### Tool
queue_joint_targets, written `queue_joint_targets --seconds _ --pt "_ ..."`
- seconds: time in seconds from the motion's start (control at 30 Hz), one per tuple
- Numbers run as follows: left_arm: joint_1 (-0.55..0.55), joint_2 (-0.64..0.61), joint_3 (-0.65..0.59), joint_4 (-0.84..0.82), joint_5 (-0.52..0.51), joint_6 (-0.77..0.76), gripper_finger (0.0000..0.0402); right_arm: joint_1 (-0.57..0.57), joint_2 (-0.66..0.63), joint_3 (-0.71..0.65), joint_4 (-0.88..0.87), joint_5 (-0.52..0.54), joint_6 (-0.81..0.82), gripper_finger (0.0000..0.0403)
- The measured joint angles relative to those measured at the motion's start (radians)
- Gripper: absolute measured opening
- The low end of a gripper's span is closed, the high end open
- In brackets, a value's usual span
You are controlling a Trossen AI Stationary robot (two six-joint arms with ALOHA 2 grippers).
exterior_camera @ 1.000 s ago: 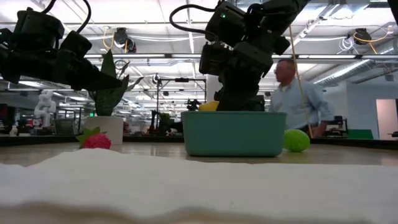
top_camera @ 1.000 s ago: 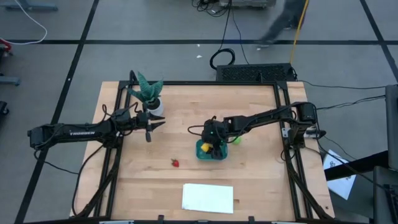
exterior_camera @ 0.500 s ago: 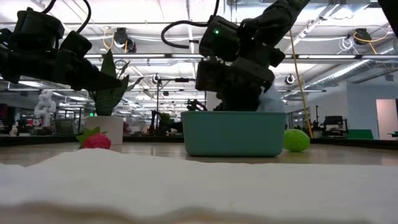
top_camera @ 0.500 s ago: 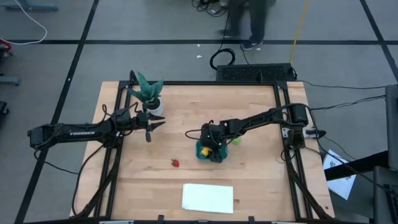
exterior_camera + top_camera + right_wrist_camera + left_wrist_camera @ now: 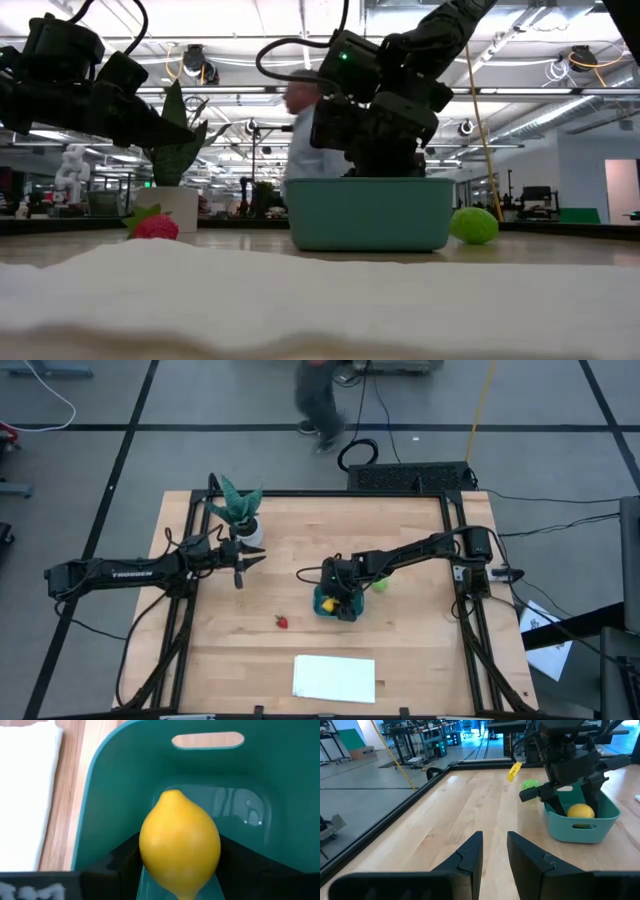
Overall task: Pick and placing Produce into tupperware
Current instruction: Put the yellow lemon into the blue bin
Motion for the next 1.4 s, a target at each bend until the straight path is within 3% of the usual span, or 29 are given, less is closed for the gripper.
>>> queue_joint_targets --seconds 0.97,1.4 --pt "0.0 0.0 0.0 0.0 0.0 -0.004 0.0093 -0.004 -0.001 -0.002 -0.003 0.018 0.035 0.0224" --pt "0.0 0.0 0.0 -0.005 0.0 -0.004 0.0093 -0.005 -0.086 -0.004 -0.034 0.06 0.038 0.0224"
